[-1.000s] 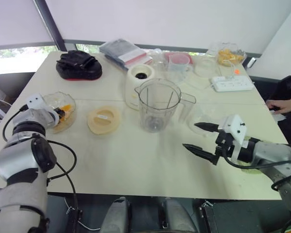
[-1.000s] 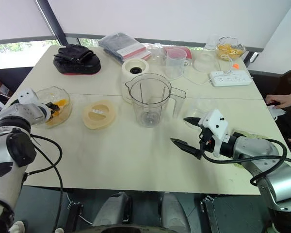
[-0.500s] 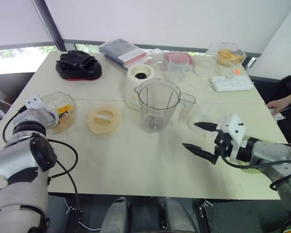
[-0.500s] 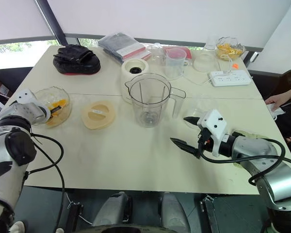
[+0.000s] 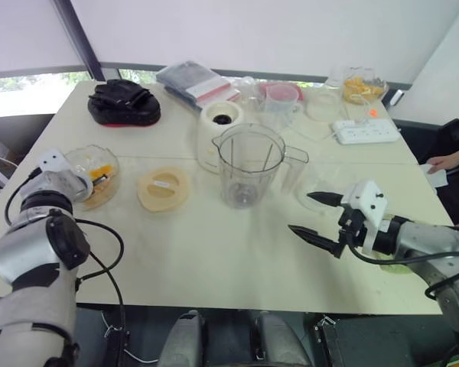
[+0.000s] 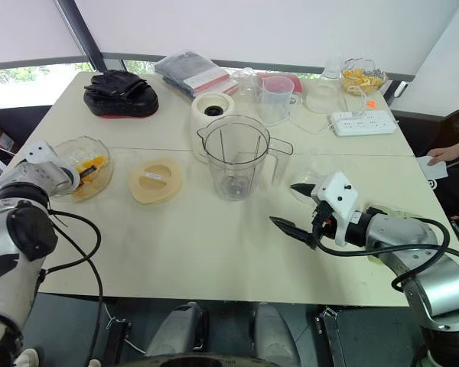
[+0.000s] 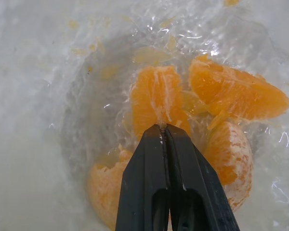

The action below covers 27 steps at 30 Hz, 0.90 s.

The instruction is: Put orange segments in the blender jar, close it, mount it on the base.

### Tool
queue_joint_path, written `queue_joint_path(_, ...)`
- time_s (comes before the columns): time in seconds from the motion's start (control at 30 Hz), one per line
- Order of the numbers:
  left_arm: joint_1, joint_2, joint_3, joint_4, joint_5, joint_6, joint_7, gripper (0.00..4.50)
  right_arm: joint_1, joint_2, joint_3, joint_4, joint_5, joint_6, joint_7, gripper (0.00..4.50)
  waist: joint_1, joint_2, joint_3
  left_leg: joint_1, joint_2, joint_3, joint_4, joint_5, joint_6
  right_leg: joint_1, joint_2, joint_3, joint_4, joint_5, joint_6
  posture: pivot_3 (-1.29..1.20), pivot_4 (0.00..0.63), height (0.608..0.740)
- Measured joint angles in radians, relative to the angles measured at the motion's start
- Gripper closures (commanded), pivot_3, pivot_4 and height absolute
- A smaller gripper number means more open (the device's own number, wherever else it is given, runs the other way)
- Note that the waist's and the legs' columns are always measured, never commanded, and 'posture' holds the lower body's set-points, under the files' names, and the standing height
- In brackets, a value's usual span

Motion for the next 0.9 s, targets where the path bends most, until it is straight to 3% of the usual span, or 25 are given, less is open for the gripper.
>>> queue_joint_path(0.53,-0.031,0.006,-0.169,-0.009,0.111,-0.014,-0.234,4.44,-0.014,0.000,0.020,0.027,-0.022,-0.023,0.010,0.00,0.000,0.000,0.000,0.000,0.000,0.000,0.000,0.000,0.000,0.000,0.000,0.000,0.000,0.000,0.000,0.00,0.150,0.740)
queue_joint_path(0.87,-0.028,0.025,-0.170,-0.079,0.087,0.015,-0.324,4.44,-0.020,0.000,0.033,0.033,-0.024,-0.024,0.014,0.00,-0.002,0.000,0.000,0.000,0.000,0.000,0.000,0.000,0.000,0.000,0.000,0.000,0.000,0.000,0.000,0.00,0.150,0.740)
queue_joint_path(0.9,-0.027,0.029,-0.170,-0.085,0.087,0.024,-0.335,4.21,-0.027,0.001,0.040,0.038,-0.024,-0.024,0.015,0.00,-0.002,0.000,0.000,0.000,0.000,0.000,0.000,0.000,0.000,0.000,0.000,0.000,0.000,0.000,0.000,0.00,0.150,0.740)
